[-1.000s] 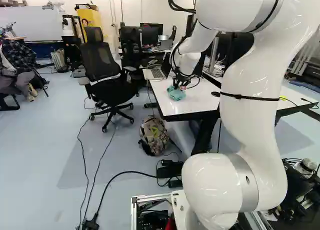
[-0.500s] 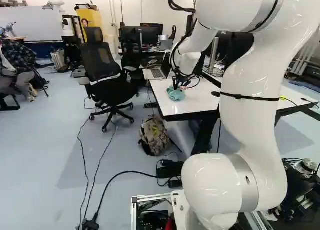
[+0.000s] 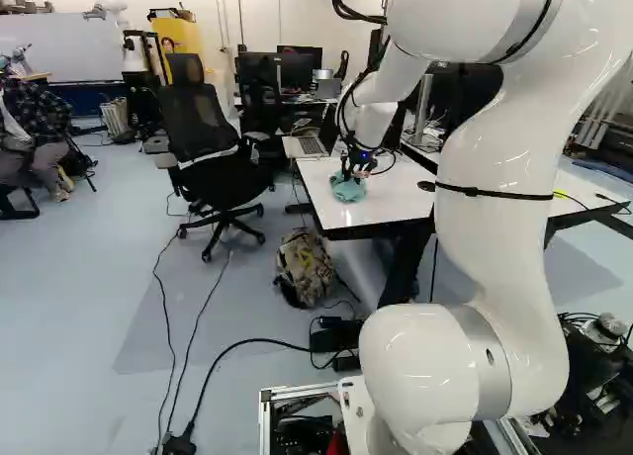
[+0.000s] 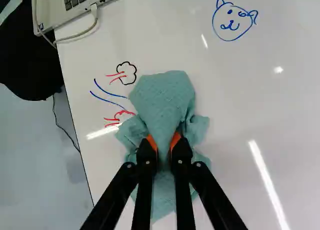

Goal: Clean the table with the green towel

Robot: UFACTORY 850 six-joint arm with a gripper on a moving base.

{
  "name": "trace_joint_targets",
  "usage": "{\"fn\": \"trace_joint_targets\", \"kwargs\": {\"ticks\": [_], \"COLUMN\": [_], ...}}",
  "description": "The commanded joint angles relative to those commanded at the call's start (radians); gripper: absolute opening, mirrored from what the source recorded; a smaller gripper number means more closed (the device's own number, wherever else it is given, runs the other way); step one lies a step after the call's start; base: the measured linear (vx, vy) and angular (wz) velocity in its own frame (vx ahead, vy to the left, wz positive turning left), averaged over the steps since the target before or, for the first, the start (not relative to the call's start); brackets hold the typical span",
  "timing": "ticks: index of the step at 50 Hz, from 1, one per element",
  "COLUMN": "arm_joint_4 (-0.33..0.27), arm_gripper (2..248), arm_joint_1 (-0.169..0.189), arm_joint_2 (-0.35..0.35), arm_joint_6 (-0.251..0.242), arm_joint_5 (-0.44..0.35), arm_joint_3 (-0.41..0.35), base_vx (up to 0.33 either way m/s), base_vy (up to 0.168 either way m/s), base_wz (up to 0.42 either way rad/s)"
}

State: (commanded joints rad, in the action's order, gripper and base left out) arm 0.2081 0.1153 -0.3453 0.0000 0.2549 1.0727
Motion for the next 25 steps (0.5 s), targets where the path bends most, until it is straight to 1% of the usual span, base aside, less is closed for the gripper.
{"fn": "trace_joint_targets", "kwargs": {"ticks": [9, 25], "arm_joint_4": [0.0, 0.0], "arm_gripper": [46, 46], "arm_joint_1": [-0.004, -0.036], "arm_joint_2": [-0.007, -0.062], "arm_joint_6": [0.0, 0.0], "arm_joint_5": [0.0, 0.0], "arm_joint_3": [0.009, 0.079], "base_vx": [0.0, 0.0], "base_vy": [0.0, 0.0], "base_wz": [0.0, 0.0]}}
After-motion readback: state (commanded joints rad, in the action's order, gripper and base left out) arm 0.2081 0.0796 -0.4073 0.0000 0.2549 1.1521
